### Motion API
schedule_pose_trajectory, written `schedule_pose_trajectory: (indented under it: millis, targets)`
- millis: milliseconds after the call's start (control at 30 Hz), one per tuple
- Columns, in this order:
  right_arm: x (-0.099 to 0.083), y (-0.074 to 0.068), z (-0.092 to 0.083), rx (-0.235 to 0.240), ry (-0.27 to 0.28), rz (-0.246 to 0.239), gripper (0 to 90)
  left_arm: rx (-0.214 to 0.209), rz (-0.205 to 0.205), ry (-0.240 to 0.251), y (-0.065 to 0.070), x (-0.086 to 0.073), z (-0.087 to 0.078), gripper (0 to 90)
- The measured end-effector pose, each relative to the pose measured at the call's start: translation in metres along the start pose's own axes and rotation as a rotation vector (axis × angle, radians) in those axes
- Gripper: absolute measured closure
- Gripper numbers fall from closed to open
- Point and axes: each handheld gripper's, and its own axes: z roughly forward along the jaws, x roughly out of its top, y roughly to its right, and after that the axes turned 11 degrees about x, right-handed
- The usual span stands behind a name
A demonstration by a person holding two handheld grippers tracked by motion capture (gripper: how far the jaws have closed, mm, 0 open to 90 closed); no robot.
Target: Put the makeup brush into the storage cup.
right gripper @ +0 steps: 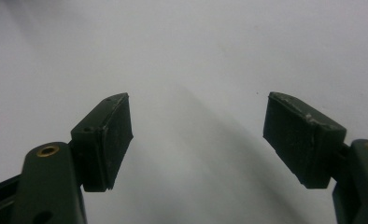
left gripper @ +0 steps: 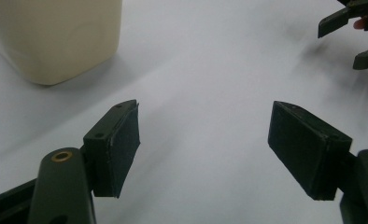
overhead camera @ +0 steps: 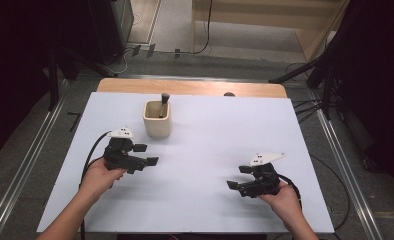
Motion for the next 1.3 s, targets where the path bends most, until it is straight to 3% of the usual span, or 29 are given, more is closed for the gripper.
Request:
schedule_pose_trajectory:
  millis: [667,833,967,1300]
  targets:
    - [0.0,0.0,0.0,0.002,0.001,-0.002,25.1,0.016,0.021,-0.02,-0.004,-0.022,-0.011,25.8]
    - [0.0,0.0,0.0,0.0,0.001,-0.001,25.1,0.04,0.07,-0.037,-0.002,-0.028,-0.013,25.9]
    - [0.0,0.0,0.0,-0.001,0.002,-0.002,25.1,0.037,0.062,-0.03,-0.001,-0.031,-0.015,25.9]
    - [0.001,0.0,-0.001,-0.001,0.004,-0.002,25.1,0.049,0.089,-0.044,0.004,-0.037,-0.017,26.5]
